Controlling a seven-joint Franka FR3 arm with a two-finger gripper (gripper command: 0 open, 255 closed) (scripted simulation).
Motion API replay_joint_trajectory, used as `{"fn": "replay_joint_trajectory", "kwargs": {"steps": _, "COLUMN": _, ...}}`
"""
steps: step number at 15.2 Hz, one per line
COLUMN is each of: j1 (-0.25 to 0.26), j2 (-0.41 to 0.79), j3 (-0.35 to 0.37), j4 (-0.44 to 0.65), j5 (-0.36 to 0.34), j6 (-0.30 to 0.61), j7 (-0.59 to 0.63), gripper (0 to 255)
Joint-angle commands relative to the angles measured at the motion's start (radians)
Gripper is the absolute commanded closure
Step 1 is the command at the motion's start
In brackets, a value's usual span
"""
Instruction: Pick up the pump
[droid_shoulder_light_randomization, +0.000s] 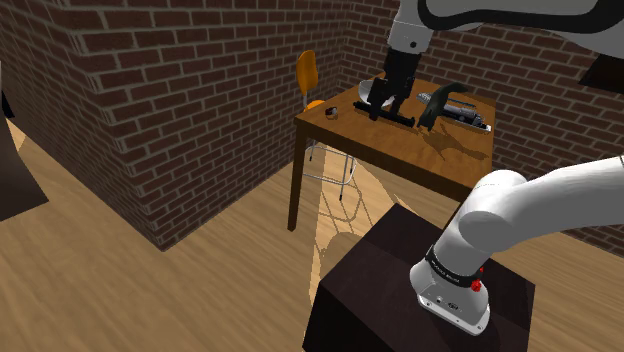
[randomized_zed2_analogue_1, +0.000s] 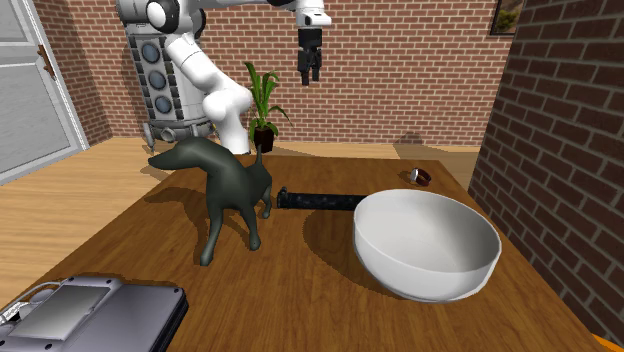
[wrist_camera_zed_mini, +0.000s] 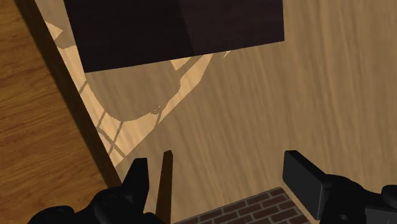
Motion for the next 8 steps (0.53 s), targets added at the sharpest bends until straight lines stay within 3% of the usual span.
{"fn": "replay_joint_trajectory", "kwargs": {"steps": 1, "j1": 0.0, "j2": 0.0, "j3": 0.0, "j4": 0.0, "j5": 0.0, "j6": 0.0, "j7": 0.0, "gripper": 0}}
{"fn": "replay_joint_trajectory", "kwargs": {"steps": 8, "j1": -0.037, "j2": 0.106, "j3": -0.153, "j4": 0.017, "j5": -0.085, "j6": 0.093, "j7": -0.203, "gripper": 0}}
